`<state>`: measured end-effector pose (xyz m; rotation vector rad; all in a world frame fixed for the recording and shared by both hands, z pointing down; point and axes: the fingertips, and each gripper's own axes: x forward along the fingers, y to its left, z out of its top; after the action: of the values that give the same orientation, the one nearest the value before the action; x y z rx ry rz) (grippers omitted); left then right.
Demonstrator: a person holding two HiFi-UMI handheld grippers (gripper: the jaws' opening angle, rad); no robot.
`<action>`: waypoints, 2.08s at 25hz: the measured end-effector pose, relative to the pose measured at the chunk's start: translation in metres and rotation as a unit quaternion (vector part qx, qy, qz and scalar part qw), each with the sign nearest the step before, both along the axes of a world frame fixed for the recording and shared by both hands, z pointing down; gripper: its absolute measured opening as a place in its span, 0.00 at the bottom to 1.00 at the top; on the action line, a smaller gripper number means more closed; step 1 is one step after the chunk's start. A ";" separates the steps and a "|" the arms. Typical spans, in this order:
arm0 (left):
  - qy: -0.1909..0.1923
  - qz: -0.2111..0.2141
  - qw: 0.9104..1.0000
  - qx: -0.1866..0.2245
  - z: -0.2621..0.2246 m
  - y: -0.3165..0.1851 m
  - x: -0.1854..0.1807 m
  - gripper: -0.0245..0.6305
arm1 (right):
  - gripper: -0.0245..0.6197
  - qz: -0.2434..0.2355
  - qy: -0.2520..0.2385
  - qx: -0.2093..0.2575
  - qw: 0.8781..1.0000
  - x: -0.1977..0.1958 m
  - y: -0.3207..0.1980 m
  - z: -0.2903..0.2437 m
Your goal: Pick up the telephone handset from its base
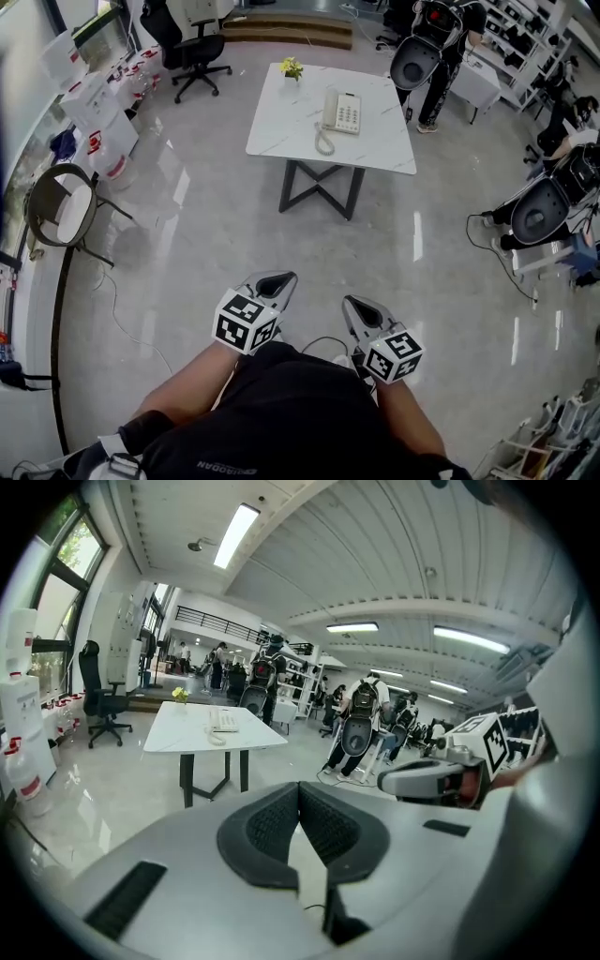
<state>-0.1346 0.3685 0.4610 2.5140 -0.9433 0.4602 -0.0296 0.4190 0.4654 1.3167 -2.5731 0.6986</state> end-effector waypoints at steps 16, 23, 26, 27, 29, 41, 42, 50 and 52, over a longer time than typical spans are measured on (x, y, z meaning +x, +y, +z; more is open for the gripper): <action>-0.002 0.025 1.000 -0.003 0.016 -0.016 -0.054 0.04 | 0.04 0.033 0.016 -0.006 0.999 -0.052 -0.012 0.009; -0.001 0.027 1.000 -0.001 0.016 -0.017 -0.060 0.04 | 0.04 0.039 0.005 -0.007 0.999 -0.056 -0.023 0.009; -0.006 0.025 1.000 0.002 0.015 -0.021 -0.062 0.04 | 0.04 0.036 0.000 -0.006 0.999 -0.058 -0.034 0.008; -0.008 0.024 1.000 0.002 0.015 -0.023 -0.062 0.04 | 0.04 0.035 -0.001 -0.005 0.999 -0.058 -0.038 0.007; -0.008 0.021 1.000 0.001 0.015 -0.026 -0.062 0.04 | 0.04 0.031 -0.003 -0.003 1.000 -0.059 -0.044 0.006; -0.011 0.020 1.000 -0.012 0.024 -0.077 -0.031 0.04 | 0.04 0.026 -0.007 -0.010 1.000 -0.033 -0.098 0.017; -0.010 0.021 1.000 -0.014 0.024 -0.082 -0.026 0.04 | 0.04 0.027 -0.006 -0.011 1.000 -0.028 -0.105 0.018; -0.018 0.019 1.000 -0.016 0.018 -0.148 0.009 0.04 | 0.04 0.033 -0.017 -0.007 0.999 0.009 -0.172 0.012; -0.017 0.017 1.000 -0.013 0.014 -0.165 0.019 0.04 | 0.04 0.033 -0.020 -0.006 0.999 0.018 -0.188 0.010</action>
<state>-0.1159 0.2039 0.4751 2.5094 -0.9010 0.5245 -0.0118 0.2305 0.4755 1.4024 -2.5623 0.7590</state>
